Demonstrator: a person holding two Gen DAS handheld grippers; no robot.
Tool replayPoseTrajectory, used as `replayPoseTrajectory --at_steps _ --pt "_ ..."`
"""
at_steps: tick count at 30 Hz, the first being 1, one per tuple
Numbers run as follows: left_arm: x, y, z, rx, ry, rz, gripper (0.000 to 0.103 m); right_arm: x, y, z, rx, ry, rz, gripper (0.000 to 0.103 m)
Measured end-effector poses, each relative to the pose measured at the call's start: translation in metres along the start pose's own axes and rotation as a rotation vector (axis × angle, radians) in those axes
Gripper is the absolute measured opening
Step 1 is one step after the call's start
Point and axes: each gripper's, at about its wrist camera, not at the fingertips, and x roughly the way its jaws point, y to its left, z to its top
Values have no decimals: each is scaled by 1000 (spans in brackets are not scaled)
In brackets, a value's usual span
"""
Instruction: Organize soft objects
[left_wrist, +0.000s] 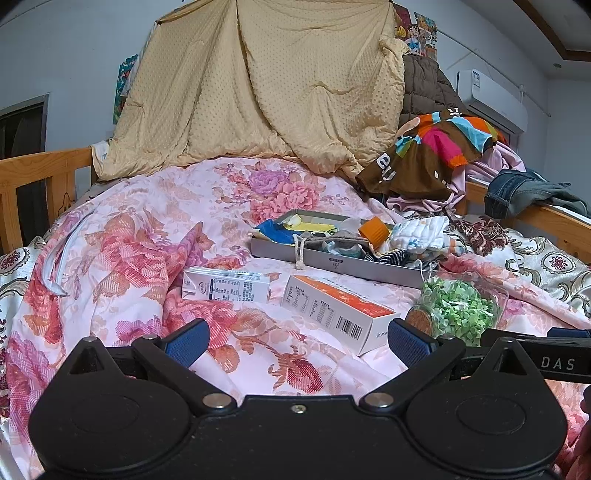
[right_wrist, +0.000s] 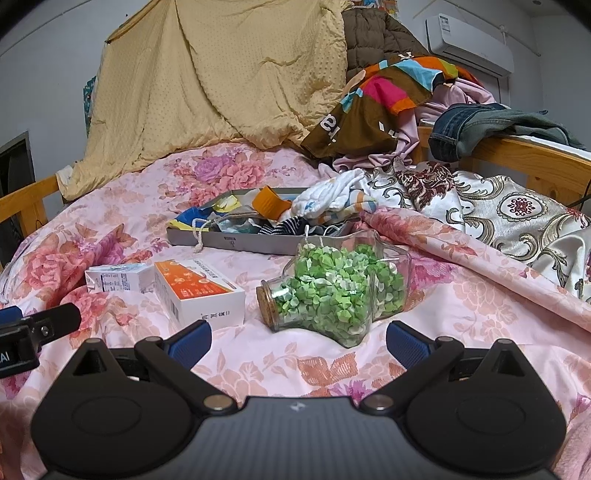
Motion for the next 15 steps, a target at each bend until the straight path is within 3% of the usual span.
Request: replayPoseTrajectory --at_steps 15 --pt "0 0 0 1 1 0 102 0 0 0 -1 2 0 103"
